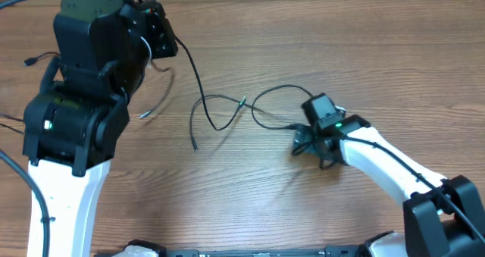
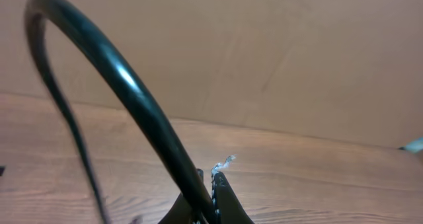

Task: Untangle cables

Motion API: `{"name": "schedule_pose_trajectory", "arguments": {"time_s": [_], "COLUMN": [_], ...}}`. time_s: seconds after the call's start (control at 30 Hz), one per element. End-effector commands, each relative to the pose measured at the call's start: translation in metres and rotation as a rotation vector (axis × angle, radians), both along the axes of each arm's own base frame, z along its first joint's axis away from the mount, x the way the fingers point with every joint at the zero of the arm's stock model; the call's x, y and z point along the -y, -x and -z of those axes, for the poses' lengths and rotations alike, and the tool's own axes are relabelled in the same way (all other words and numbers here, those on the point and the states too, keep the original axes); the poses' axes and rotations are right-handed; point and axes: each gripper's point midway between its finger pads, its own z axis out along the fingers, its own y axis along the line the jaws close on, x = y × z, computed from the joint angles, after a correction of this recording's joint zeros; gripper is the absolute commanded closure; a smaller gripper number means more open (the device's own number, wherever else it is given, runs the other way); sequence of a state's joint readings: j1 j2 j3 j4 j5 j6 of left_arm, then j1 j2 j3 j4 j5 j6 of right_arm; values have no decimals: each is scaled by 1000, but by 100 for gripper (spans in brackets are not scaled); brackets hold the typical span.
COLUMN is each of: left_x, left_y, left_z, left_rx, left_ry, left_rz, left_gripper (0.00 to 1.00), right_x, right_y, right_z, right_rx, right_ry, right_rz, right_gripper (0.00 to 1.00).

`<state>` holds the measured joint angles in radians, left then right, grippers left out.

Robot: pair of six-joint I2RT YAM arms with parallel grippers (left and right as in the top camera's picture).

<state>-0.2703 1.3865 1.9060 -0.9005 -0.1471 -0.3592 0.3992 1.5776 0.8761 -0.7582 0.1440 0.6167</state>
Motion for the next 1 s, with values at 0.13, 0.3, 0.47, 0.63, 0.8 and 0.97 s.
{"name": "schedule_pose_trajectory", "arguments": {"time_s": [0.13, 0.3, 0.47, 0.63, 0.8, 0.97], "left_x": [-5, -10, -29, -68, -114, -152], "left_y": [-5, -10, -18, -44, -88, -130], "left_z": [2, 10, 19, 19, 26, 23], "left_rx": [-4, -31, -57, -27, 27, 139], "left_ry": [-21, -28, -34, -32, -18, 4], "left_rz": [-5, -20, -75, -185, -293, -369], "left_gripper": [96, 96, 96, 96, 96, 96], "right_x": [65, 59, 37, 31, 31, 31], "right_y": [5, -18, -46, -64, -64, -64], "right_z": [-32, -39, -47, -53, -53, -53], "right_rx": [-122, -70, 29, 98, 100, 100], "right_ry": [22, -131, -266, -306, -306, -306], "right_rz": [220, 261, 227, 211, 211, 211], "right_gripper": [0, 0, 0, 0, 0, 0]}}
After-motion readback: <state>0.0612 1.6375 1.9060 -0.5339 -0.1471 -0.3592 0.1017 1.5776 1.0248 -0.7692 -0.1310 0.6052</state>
